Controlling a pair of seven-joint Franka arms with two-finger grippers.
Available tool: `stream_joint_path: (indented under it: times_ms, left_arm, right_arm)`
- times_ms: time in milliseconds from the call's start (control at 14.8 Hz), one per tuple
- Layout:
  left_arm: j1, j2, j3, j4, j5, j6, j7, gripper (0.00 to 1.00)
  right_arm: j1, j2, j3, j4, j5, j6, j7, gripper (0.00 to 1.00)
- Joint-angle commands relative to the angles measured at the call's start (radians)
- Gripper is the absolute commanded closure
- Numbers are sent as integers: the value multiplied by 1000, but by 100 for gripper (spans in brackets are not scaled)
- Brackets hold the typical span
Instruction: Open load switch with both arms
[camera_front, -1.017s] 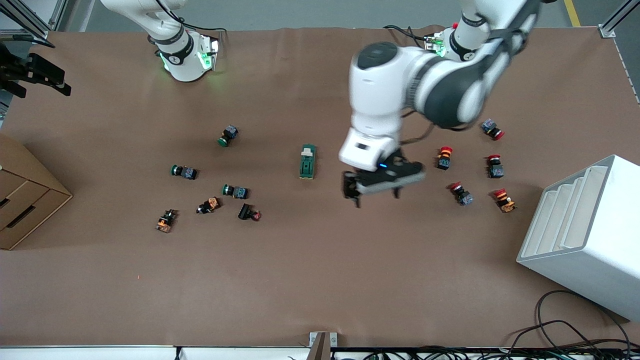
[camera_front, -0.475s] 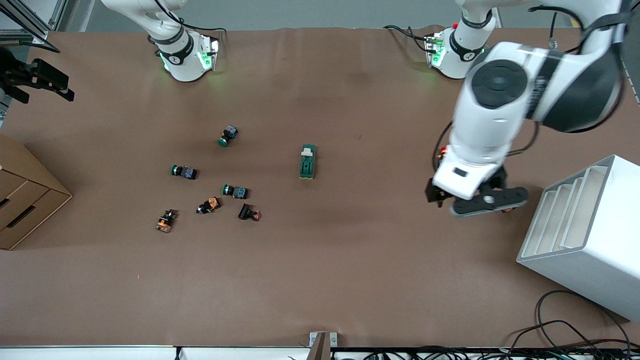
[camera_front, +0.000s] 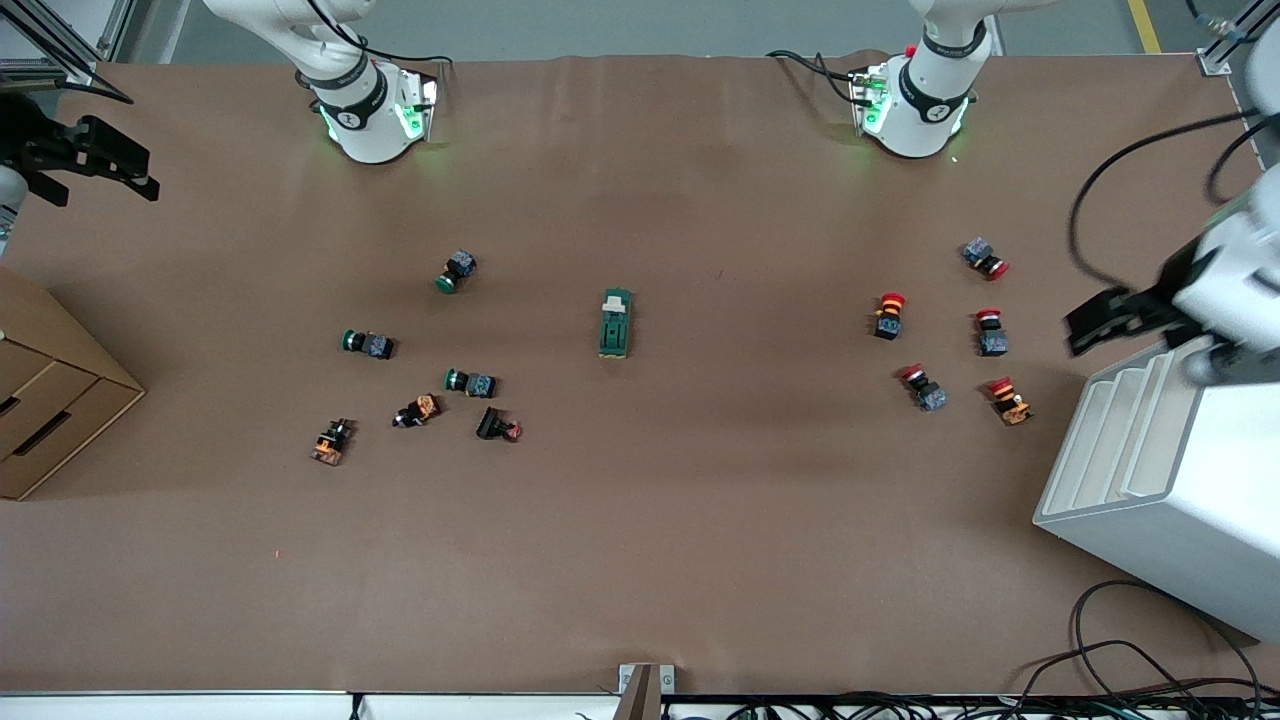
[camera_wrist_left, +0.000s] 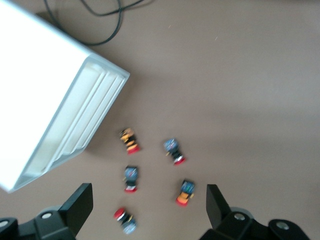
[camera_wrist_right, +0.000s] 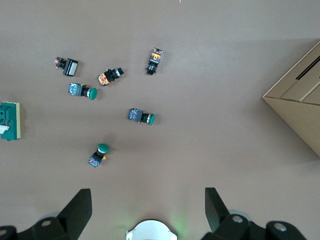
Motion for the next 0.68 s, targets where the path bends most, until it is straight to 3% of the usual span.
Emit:
stream_joint_path:
  times_ms: [0,610]
  left_arm:
    - [-31,-106,47,-103,-16,-28,28,0]
    - [-63,-316,155,-321,-109,-27,163,0]
  right_arm:
    - [-21,-22,19,-12,-9,-12,-16,0]
    - [-12,3,14,64,-1,-21,-4,0]
